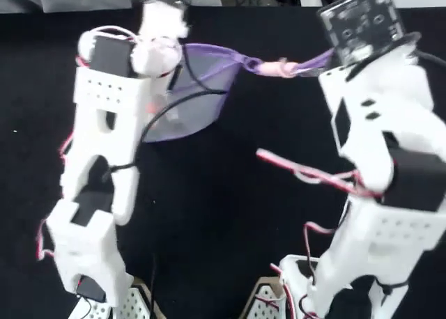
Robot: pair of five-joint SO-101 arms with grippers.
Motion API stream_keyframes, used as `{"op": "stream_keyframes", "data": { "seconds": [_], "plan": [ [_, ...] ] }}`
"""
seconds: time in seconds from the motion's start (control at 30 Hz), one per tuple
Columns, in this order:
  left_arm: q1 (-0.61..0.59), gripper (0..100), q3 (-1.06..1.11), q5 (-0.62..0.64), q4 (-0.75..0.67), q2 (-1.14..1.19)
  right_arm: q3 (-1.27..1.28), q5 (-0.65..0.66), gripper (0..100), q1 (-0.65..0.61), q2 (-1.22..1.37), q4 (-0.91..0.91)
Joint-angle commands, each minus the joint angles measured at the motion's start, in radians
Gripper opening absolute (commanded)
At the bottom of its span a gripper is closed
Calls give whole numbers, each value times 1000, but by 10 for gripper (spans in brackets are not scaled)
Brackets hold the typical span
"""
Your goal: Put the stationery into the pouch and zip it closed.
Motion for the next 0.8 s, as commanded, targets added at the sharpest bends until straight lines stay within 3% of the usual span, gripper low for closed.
{"op": "stream_keyframes", "data": {
  "seconds": [0.0, 0.37, 0.5, 0.77],
  "plan": [
    [10, 29, -157, 213, -147, 252, 114, -8, 11, 118, -25, -147],
    [65, 29, -527, 351, -167, 595, 334, -155, 11, 334, -19, -425],
    [30, 29, -595, 394, -164, 664, 369, -163, 11, 342, -25, -450],
    [-76, 29, -719, 463, -23, 669, 367, -203, 11, 299, -25, -451]
  ]
}}
